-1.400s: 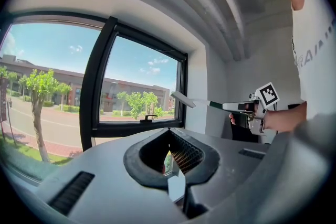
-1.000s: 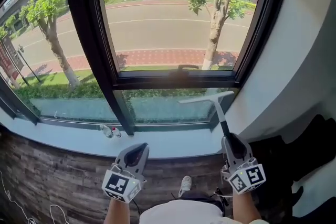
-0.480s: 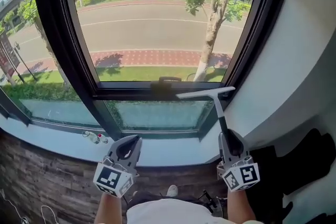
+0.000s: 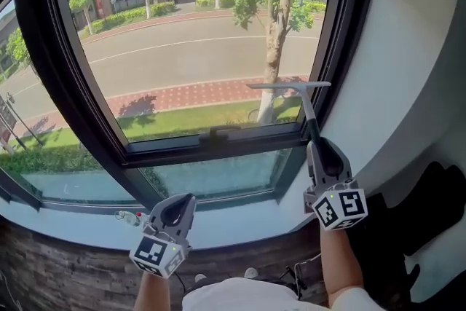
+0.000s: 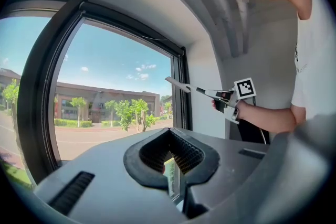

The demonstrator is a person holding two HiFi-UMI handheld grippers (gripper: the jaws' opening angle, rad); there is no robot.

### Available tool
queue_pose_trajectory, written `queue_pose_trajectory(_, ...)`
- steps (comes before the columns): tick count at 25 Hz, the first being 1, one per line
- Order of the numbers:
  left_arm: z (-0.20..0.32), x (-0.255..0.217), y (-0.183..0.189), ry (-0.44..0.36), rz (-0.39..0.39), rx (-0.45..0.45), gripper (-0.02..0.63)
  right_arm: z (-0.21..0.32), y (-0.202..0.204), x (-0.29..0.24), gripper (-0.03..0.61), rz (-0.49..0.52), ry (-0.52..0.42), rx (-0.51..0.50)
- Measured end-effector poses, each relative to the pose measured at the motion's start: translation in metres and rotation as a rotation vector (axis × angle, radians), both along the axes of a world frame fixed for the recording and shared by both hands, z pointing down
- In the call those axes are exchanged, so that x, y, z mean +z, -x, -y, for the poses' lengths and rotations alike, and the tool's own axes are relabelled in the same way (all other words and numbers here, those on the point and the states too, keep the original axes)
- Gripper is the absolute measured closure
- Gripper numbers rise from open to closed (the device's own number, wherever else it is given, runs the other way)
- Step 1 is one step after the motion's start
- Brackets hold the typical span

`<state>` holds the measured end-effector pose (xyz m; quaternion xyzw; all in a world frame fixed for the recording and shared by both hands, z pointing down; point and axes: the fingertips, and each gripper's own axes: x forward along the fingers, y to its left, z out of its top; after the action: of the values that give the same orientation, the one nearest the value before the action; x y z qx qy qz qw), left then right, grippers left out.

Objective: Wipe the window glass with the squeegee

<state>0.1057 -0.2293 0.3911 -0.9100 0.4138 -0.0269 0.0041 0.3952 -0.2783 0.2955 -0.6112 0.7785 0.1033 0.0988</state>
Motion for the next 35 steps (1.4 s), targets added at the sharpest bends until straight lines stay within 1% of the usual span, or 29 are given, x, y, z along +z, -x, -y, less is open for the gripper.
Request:
queue_pose_trajectory(5,0.013,0.005,0.012,0.014,-0.001,0.009,0.597,0.062,-0.004,-0.084,0.479,-0.062,-0.122,0.049)
queue_pose_trajectory(9,0.018,0.005,0.014,0.022,-0.009,0.016,0.597,0.103,-0.001,-0.141,0.479,-0.094,-0.156,0.066)
queue_pose_trajectory(12,0.019,0.008,0.012,0.025,0.004,0.027,0.597,0.122,-0.006,-0.179,0.479,-0.126,-0.185,0.099)
queue_pose_trajectory(17,0.021,0.011,0.010,0.023,0.012,0.024,0.597,0.146,-0.016,-0.231,0.479,-0.079,-0.222,0.098)
queue_pose_trajectory(21,0.024,0.005,0.015,0.007,0.008,0.008,0.597,0.162,-0.023,-0.256,0.479,-0.085,-0.242,0.116)
queue_pose_trajectory(26,0.025,0.009,0.017,0.006,0.005,-0.008,0.597,0.175,-0.025,-0.268,0.479,-0.118,-0.260,0.118)
queue_pose_trajectory(30,0.025,0.012,0.017,0.011,0.004,-0.013,0.597,0.181,-0.023,-0.271,0.479,-0.084,-0.261,0.095)
queue_pose_trajectory(33,0.029,0.013,0.018,0.024,0.004,-0.009,0.597,0.181,-0.026,-0.279,0.479,-0.043,-0.269,0.103)
queue_pose_trajectory(35,0.029,0.013,0.019,0.028,0.004,-0.012,0.597,0.182,-0.024,-0.283,0.479,-0.038,-0.274,0.104)
